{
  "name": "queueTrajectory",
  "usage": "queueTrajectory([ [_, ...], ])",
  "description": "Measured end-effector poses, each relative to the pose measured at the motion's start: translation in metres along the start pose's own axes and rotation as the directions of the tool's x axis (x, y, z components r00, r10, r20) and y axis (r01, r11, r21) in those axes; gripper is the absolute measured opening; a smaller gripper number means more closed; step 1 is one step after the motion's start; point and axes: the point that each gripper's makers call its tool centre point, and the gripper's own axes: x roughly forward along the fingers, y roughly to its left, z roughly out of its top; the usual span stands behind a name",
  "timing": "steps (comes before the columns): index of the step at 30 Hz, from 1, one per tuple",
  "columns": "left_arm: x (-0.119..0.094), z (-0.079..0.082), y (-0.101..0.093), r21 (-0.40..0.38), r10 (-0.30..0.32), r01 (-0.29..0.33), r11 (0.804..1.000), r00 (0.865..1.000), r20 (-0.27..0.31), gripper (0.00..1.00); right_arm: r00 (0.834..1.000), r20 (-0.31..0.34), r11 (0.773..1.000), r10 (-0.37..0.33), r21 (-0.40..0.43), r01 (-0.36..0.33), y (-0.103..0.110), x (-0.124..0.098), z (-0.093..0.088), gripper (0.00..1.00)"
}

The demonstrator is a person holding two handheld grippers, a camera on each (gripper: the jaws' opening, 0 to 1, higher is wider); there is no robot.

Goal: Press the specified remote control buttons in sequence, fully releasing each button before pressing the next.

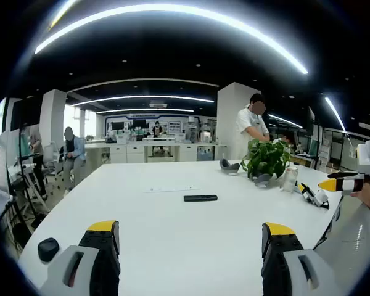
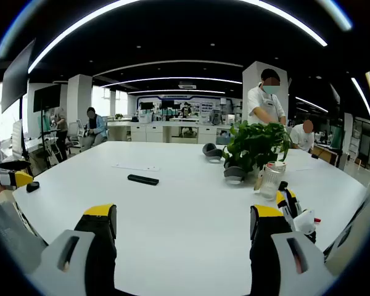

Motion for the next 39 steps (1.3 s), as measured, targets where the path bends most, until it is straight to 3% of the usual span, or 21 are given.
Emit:
queueTrajectory([
  [39, 0.0008, -0.0026, 0.0005, 0.002, -0.001, 0.001, 1.000, 1.000, -0.011, 0.99, 1.000, -0.017, 1.000, 0.008, -0.008, -0.008, 0.0086, -0.0023, 0.0007, 0.92],
])
